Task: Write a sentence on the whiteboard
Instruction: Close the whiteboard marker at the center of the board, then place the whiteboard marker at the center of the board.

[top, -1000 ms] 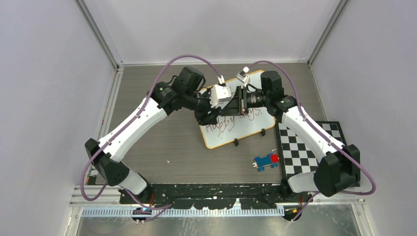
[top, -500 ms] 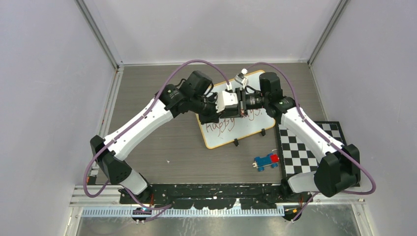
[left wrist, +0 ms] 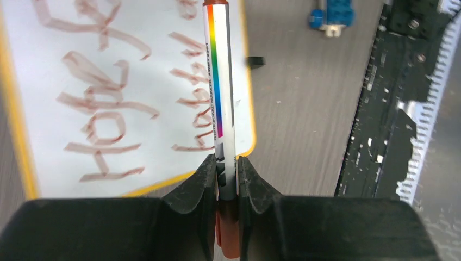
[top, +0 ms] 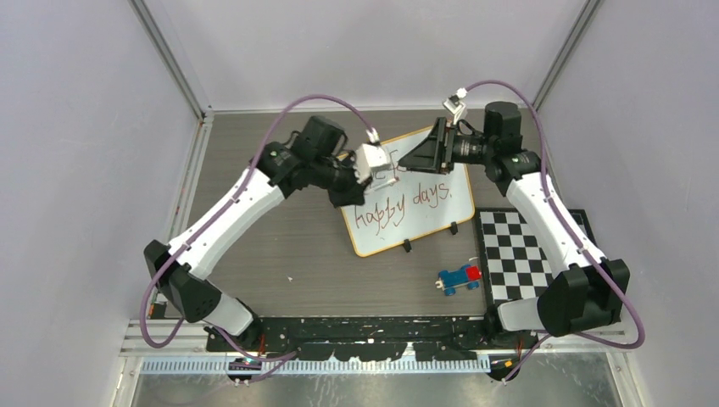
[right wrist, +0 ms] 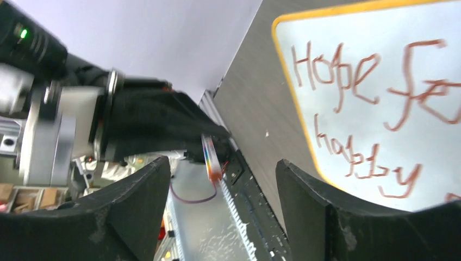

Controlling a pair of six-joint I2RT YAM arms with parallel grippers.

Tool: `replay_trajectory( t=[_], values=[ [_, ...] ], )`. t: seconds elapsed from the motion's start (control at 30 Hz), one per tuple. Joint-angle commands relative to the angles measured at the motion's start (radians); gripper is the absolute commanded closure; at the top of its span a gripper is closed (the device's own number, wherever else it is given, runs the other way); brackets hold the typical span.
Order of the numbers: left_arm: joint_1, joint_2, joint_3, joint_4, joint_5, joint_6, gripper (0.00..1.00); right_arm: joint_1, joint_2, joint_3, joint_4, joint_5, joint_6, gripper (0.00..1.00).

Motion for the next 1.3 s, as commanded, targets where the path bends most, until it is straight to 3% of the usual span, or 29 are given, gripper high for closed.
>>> replay_trajectory(
  t=[0.0, 0.23, 0.47, 0.77, 1.07, 1.27],
  values=[
    [0.194, -0.091, -0.023, 0.094, 0.099, -0.142, 1.0, -0.076, -0.029, 0.047, -0.013, 0.004, -0.058, 0.23],
    [0.514, -0.17, -0.118, 0.166, 0.072, -0.271, 1.0, -0.153, -0.09, -0.006, -0.158, 0.078, -0.249, 0.19],
    [0.705, -0.167, -0.292, 0.149, 0.005, -0.191, 1.0, -0.183, -0.125, -0.058, -0.254, 0.134, -0.368, 0.19],
    [0.723, -0.075, -0.499, 0.222, -0.113, -0.106, 1.0, -0.196, -0.144, -0.078, -0.311, 0.156, -0.433, 0.19],
    [0.722, 0.121, -0.535, 0.288, -0.144, -0.091, 1.0, -0.2, -0.138, -0.096, -0.31, 0.153, -0.444, 0.19],
    [0.722, 0.217, -0.523, 0.299, -0.169, -0.071, 0.86, -0.201, -0.131, -0.098, -0.311, 0.153, -0.446, 0.19]
  ],
)
